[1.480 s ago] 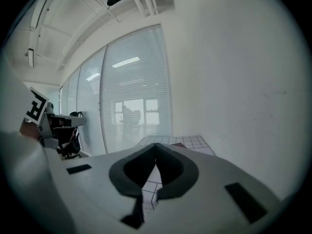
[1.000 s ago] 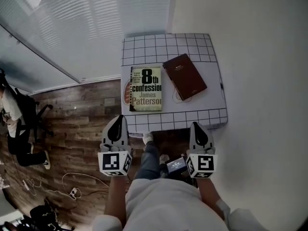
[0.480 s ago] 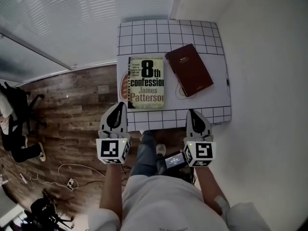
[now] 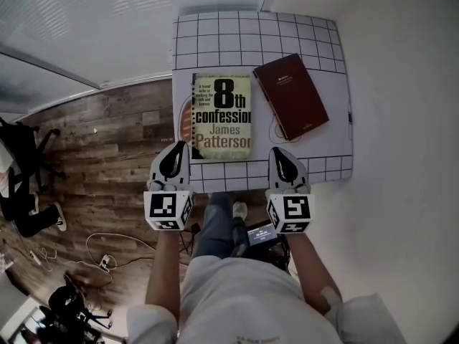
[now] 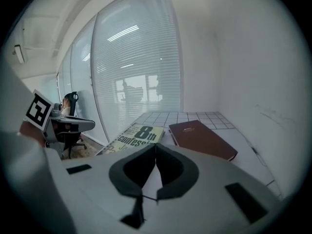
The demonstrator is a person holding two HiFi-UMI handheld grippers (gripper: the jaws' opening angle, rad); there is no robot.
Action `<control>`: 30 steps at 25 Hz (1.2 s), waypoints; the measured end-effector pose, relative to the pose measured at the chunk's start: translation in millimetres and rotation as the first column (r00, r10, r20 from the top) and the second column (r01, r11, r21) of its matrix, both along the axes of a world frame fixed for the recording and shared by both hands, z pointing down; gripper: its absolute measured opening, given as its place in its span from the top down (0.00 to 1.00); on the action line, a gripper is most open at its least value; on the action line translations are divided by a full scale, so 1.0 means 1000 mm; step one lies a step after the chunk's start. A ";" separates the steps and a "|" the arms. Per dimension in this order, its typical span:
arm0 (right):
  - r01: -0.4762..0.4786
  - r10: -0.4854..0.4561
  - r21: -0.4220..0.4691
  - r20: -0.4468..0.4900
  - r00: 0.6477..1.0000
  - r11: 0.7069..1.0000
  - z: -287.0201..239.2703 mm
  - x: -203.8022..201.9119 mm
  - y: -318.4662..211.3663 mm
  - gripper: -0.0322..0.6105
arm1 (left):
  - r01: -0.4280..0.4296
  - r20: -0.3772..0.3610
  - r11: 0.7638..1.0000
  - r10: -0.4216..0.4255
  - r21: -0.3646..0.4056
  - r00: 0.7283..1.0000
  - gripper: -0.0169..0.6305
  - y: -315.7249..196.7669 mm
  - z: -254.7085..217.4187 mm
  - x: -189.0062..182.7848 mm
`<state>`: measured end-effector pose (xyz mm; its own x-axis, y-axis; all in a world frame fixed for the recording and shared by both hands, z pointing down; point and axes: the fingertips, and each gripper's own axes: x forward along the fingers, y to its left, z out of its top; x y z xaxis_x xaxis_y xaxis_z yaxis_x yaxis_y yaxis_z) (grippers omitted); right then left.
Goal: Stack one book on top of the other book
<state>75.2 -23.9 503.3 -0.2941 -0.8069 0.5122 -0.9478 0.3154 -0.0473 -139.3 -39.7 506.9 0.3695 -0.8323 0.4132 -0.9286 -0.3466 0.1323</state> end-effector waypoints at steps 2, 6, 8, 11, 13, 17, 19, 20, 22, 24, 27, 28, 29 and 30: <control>-0.014 0.015 -0.049 0.037 0.999 0.999 0.014 -0.003 -0.005 0.94 | -0.004 -0.027 1.000 0.004 -0.024 1.000 0.96 -0.005 0.009 0.000; -0.003 0.010 -0.112 0.065 0.998 0.994 0.036 -0.011 -0.009 0.94 | -0.001 -0.035 0.998 -0.001 -0.065 0.999 0.96 -0.011 0.028 -0.003; 0.008 0.002 -0.139 0.071 0.997 0.990 0.046 -0.014 -0.011 0.94 | 0.001 -0.039 0.996 -0.005 -0.092 0.999 0.96 -0.013 0.038 -0.004; 0.016 -0.001 -0.171 0.091 0.996 0.985 0.057 -0.017 -0.016 0.94 | -0.009 -0.045 0.991 0.003 -0.136 0.999 0.96 -0.013 0.050 -0.004; 0.020 -0.001 -0.188 0.100 0.995 0.982 0.063 -0.019 -0.021 0.94 | -0.012 -0.048 0.987 0.005 -0.158 0.999 0.96 -0.015 0.057 -0.004; 0.030 -0.007 -0.217 0.107 0.994 0.976 0.072 -0.025 -0.028 0.94 | -0.033 -0.063 0.982 0.022 -0.185 0.998 0.96 -0.022 0.065 0.000; 0.036 -0.005 -0.235 0.130 0.991 0.971 0.075 -0.028 -0.032 0.92 | -0.051 -0.080 0.979 0.036 -0.198 0.996 0.95 -0.027 0.067 0.003; 0.038 -0.001 -0.246 0.149 0.989 0.969 0.077 -0.030 -0.034 0.88 | -0.062 -0.091 0.977 0.044 -0.206 0.995 0.94 -0.029 0.068 0.004; 0.039 0.011 -0.267 0.182 0.983 0.963 0.082 -0.035 -0.038 0.82 | -0.092 -0.119 0.969 0.066 -0.230 0.991 0.89 -0.032 0.073 0.008; 0.042 0.016 -0.280 0.204 0.979 0.959 0.085 -0.038 -0.041 0.78 | -0.120 -0.152 0.959 0.082 -0.258 0.985 0.82 -0.033 0.078 0.013; 0.053 0.018 -0.293 0.234 0.972 0.955 0.088 -0.043 -0.045 0.73 | -0.154 -0.197 0.943 0.098 -0.294 0.975 0.75 -0.033 0.085 0.019; 0.057 0.019 -0.300 0.244 0.970 0.952 0.089 -0.045 -0.046 0.71 | -0.160 -0.203 0.939 0.100 -0.303 0.974 0.74 -0.033 0.087 0.021; 0.060 0.021 -0.308 0.254 0.967 0.950 0.090 -0.047 -0.047 0.69 | -0.162 -0.204 0.937 0.101 -0.310 0.974 0.73 -0.033 0.088 0.021; 0.062 0.024 -0.315 0.263 0.964 0.947 0.091 -0.048 -0.048 0.68 | -0.162 -0.204 0.935 0.100 -0.315 0.974 0.72 -0.034 0.089 0.021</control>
<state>27.1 -71.8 594.5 -0.4654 -0.6070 0.6442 -0.8823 0.2606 -0.3919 -117.8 -73.3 595.8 0.5601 -0.6009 0.5702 -0.8274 -0.3717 0.4210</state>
